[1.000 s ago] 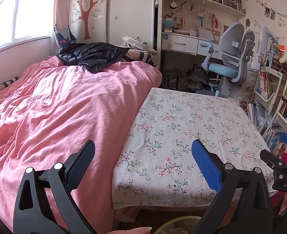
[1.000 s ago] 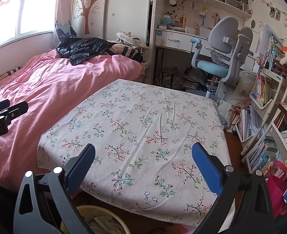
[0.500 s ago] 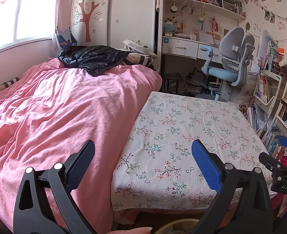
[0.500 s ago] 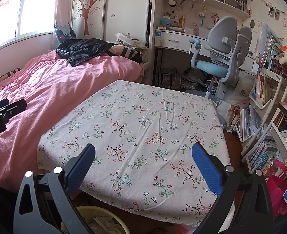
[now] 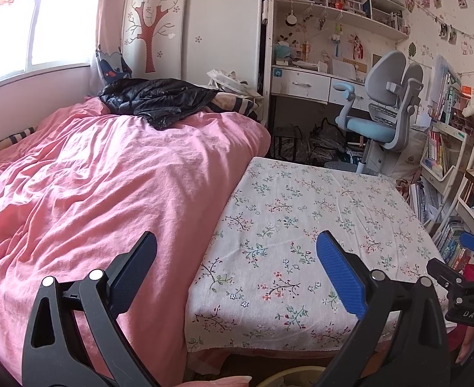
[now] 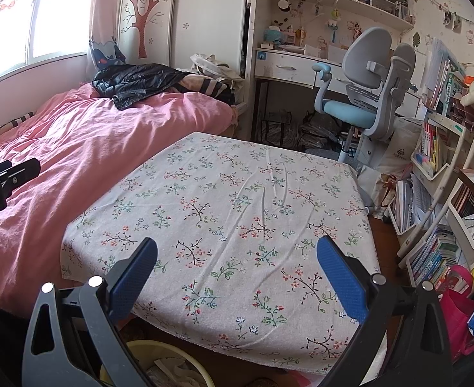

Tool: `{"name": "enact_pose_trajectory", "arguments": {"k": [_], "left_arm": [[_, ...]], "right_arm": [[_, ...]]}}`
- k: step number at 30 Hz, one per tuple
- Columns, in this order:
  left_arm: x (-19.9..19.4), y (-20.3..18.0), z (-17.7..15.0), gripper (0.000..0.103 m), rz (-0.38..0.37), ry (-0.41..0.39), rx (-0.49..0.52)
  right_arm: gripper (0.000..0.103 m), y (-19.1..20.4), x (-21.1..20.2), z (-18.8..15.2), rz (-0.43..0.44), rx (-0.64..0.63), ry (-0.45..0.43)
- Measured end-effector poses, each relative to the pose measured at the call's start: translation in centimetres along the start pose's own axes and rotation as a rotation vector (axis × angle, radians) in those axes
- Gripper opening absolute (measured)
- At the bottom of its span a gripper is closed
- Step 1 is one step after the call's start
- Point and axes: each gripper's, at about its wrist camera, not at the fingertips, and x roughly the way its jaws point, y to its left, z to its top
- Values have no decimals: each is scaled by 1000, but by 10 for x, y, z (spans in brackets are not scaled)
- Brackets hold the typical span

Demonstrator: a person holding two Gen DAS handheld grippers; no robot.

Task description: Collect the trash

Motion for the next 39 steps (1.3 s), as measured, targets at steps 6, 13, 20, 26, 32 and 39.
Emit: {"name": "enact_pose_trajectory", "arguments": {"k": [6,13,20,26,32,39], "left_arm": [[-1,1,1,96,3,-7,-9],[-1,2,1,96,2,-8,-10],[-2,1,1,96,0,-11,-6],[-3,-1,4,96,0,-17,-1],[-3,-1,3,96,1,-17,-1],[-4,-1,4,96,1,-19,-3]], "right_arm": [[95,0,0,0,0,-1,1],[95,0,0,0,0,-1,0],[95,0,0,0,0,-1,0],[95,1,0,0,-1,-1,0],[95,1,0,0,-1,-2,1],[95,1,0,0,-1,-3,1]]}}
